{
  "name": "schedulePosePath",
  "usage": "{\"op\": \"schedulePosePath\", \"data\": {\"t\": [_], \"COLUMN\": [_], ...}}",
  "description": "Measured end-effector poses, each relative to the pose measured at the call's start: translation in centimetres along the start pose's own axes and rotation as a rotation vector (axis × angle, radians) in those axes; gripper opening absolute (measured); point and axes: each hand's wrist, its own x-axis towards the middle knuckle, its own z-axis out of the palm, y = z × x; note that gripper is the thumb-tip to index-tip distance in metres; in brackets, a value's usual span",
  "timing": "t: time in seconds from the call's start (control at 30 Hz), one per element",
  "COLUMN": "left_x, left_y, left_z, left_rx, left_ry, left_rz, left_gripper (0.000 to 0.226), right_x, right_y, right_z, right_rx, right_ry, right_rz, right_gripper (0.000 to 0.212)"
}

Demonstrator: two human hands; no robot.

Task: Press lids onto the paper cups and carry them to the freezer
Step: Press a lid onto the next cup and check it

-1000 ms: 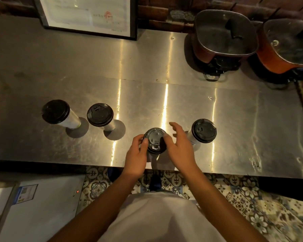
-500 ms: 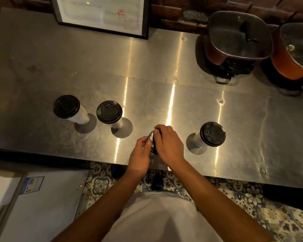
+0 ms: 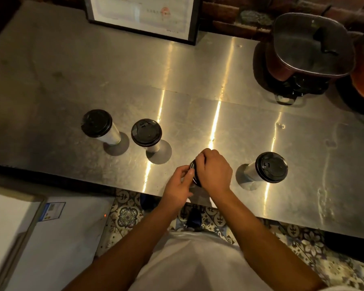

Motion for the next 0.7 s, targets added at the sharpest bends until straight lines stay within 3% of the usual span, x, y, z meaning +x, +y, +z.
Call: {"op": "schedulePosePath", "data": {"t": [0.13,0.3,0.37,0.53,0.63,0.7], "left_x": [0.0,-0.7,-1.1,-2.5,-4.1,-5.9], "left_y": [0.6,1.0,1.5,5.5,9.0,11.5], "left_z": [0.2,-0.4,-0.6,-0.7,-0.6,-0.1], "left_rx": [0.047,0.192,0.307,0.353,0.325,0.189], "left_ry": [-0.036,-0.117,-0.127,-0.161,-0.132,-0.14], "left_rz": [0.009,0.019,0.08,0.359,0.492,0.512], "left_gripper": [0.027,0.046,0.046,0.027,0.042,0.059], "right_x": [0.8,1.9,1.8,0.8,-0.4,-1.7], "right_y": [0.5,2.3,3.1,3.2,2.2,1.6], "right_z": [-1.3,-3.7,-5.5,-11.6,-16.0,-18.6], "right_rx": [0.038,0.131,0.22,0.625,0.972,1.217], "right_ry": [-0.124,-0.374,-0.426,-0.235,-0.156,-0.165], "right_rz": [0.024,0.118,0.128,0.144,0.221,0.255], "right_gripper": [0.039,0.062,0.055,0.027,0.029,0.034]}}
